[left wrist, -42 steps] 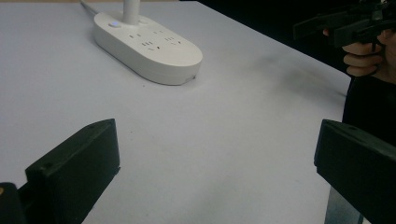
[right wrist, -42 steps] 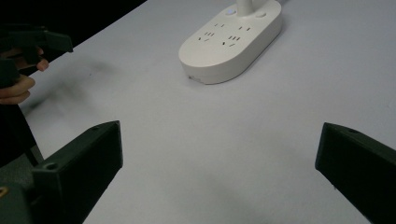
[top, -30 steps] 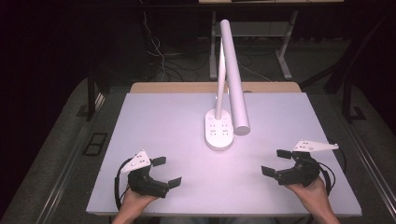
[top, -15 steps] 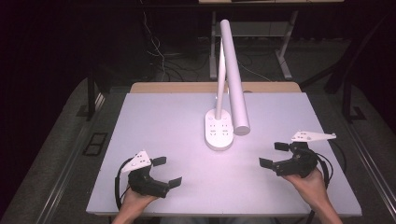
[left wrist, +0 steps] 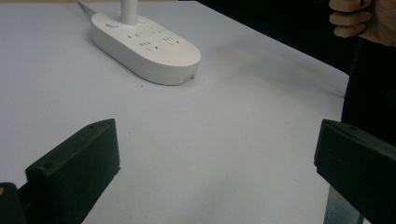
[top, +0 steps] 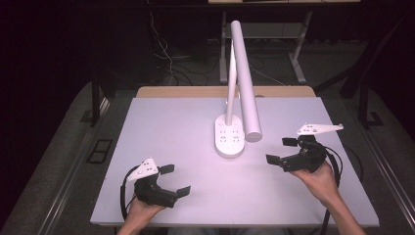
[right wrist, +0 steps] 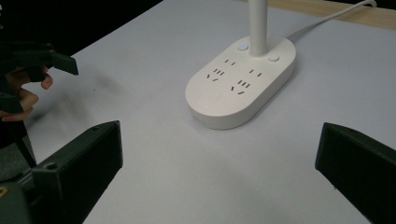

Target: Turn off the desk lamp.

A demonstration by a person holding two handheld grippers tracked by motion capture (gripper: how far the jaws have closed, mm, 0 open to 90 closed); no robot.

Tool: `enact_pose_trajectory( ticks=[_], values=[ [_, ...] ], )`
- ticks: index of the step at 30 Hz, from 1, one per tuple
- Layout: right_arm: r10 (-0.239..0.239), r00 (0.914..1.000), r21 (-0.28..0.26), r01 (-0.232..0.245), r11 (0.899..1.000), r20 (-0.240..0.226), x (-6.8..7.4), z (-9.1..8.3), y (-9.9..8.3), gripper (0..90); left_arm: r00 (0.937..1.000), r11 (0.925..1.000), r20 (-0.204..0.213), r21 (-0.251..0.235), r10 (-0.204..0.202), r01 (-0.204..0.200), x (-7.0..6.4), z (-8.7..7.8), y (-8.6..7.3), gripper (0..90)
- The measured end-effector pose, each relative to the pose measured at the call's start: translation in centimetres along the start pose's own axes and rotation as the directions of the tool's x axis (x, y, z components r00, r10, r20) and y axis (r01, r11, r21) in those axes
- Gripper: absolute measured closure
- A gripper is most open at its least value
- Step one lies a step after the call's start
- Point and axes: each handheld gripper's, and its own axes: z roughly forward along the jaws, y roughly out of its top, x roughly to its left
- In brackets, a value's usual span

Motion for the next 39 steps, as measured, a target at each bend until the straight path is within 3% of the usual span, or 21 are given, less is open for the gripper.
enact_pose_trajectory(
  ticks=[31, 39],
  values=[
    [-0.029, 0.9996, 0.073, 0.029, 0.997, -0.007, -1.3, 4.2, 4.2, 0.7, 1.0, 1.0, 0.004, 0.004, 0.003, -0.003, 0.0, 0.1, 0.0, 0.0],
    [-0.026, 0.9996, 0.097, 0.027, 0.995, -0.009, -2.0, 5.9, 5.0, 0.7, 1.0, 1.0, 0.006, 0.007, 0.004, -0.004, 0.0, 0.1, 0.0, 0.0]
  ],
)
